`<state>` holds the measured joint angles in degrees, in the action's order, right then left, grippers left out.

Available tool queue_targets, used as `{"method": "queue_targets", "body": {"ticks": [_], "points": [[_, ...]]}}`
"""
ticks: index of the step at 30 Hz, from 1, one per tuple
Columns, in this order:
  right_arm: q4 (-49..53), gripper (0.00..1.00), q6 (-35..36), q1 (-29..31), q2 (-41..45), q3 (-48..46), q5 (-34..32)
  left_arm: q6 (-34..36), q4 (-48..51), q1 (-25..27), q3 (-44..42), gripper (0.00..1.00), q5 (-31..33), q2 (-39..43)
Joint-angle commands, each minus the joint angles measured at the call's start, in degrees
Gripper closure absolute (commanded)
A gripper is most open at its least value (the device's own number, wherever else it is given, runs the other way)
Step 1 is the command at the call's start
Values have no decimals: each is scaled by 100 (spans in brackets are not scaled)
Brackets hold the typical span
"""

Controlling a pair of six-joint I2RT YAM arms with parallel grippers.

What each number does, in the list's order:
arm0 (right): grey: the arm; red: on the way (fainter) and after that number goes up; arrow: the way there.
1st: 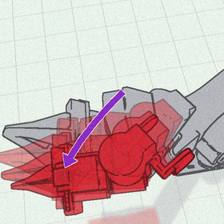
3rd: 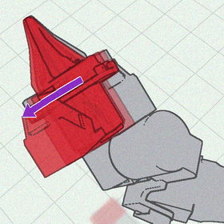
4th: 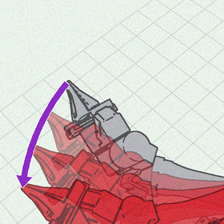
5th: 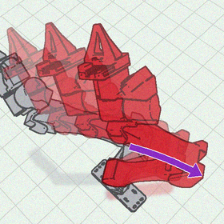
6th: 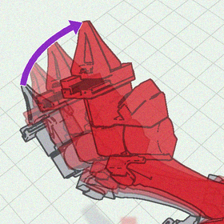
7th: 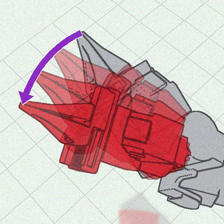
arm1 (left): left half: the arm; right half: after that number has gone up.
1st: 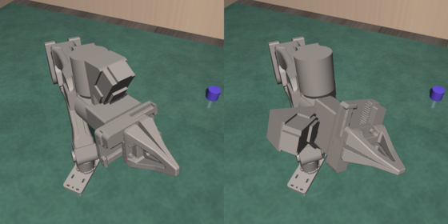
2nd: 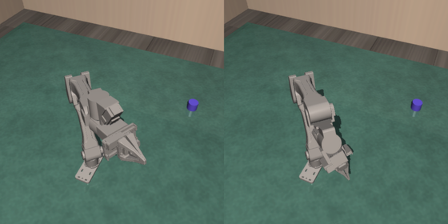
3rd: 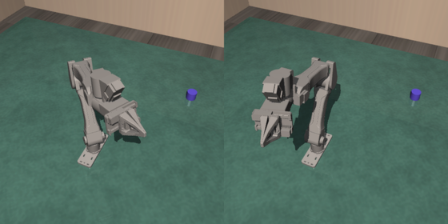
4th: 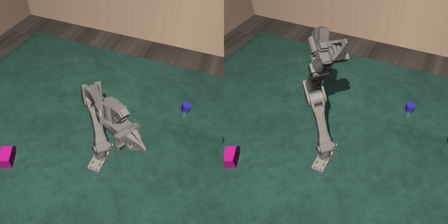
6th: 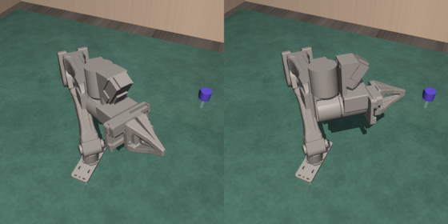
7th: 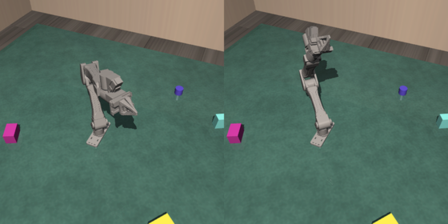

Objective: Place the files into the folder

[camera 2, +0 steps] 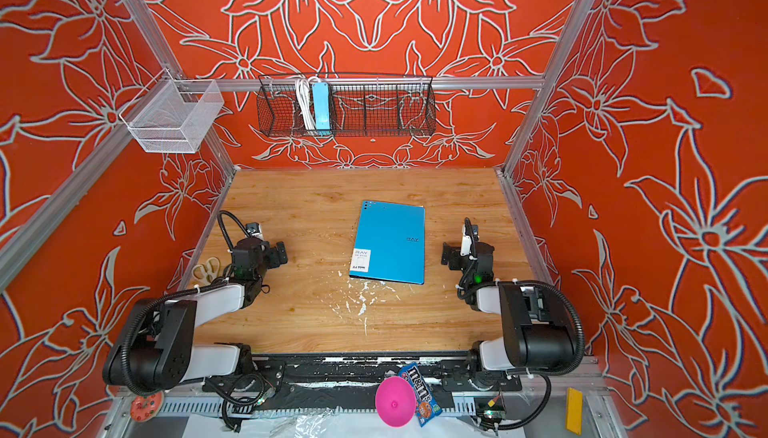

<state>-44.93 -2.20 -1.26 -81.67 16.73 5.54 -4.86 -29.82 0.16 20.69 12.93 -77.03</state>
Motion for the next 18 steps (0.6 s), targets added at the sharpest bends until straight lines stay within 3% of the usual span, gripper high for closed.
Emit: {"method": "queue_targets", "body": {"ticks": [1, 10, 13, 18], "points": [[-61, 2, 323, 11, 18, 185, 14, 60, -154, 9, 93, 2, -52, 21], [-72, 2, 387, 107, 28, 208, -128, 73, -133, 6, 123, 3, -68, -24], [-11, 2, 394, 112, 37, 224, -145, 308, 83, -150, 301, 2, -919, -113], [21, 2, 403, 126, 68, 216, -174, 328, -7, -166, 210, 3, -954, -31]]}}
